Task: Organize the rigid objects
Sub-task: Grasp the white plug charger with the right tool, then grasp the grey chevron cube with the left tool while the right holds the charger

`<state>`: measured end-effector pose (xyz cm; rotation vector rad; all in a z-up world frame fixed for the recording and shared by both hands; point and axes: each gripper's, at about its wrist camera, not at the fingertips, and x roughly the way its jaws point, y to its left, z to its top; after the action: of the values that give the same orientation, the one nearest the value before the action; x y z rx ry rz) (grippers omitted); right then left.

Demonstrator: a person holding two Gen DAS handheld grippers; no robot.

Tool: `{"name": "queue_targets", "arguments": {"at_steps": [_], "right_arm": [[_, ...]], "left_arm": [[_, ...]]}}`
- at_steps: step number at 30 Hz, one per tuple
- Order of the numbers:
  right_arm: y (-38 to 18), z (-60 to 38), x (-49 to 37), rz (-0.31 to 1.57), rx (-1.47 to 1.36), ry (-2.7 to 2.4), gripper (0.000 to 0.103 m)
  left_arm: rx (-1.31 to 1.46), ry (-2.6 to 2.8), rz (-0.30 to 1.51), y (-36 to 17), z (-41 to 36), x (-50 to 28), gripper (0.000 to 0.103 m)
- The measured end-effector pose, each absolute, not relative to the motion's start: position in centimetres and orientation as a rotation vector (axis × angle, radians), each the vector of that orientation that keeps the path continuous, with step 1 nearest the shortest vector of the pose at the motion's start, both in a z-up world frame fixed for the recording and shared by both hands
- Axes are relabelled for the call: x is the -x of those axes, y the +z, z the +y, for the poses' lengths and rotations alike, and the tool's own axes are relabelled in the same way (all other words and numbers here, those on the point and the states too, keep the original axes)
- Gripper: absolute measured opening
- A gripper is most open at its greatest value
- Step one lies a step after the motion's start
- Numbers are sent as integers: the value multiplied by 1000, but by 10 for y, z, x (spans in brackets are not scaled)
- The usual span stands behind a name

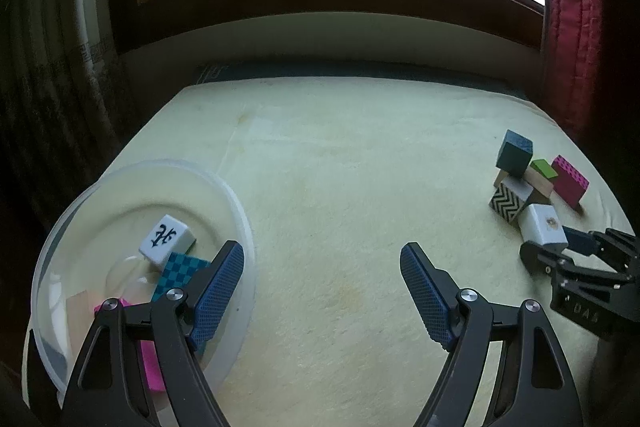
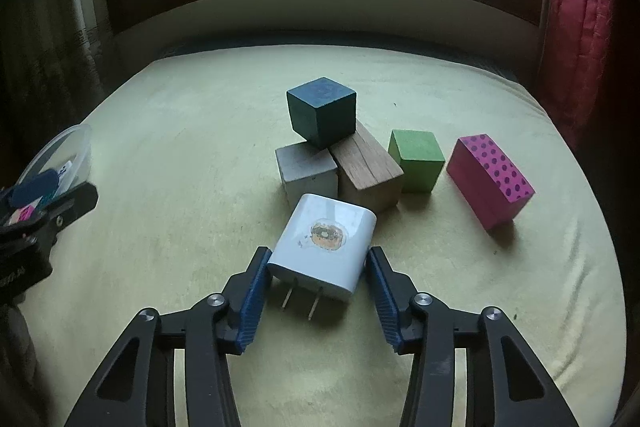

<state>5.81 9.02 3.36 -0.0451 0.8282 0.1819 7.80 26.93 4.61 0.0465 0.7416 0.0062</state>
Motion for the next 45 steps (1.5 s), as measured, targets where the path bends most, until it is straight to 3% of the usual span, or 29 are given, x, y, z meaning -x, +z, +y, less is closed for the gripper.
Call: {"name": "queue_targets", "arguments": {"at_steps": [26,37,45], "right_arm": [[32,28,-35,819,-70,142,50],[32,25,-36,820,-80,155,50],[33,25,-36,822,-84,154,50]], "left_arm": [[-155,-285,793,37,159,-123,80],[-149,-355,887,15,141,-158,56],[-161,-394,884,17,134,-165,50]]}}
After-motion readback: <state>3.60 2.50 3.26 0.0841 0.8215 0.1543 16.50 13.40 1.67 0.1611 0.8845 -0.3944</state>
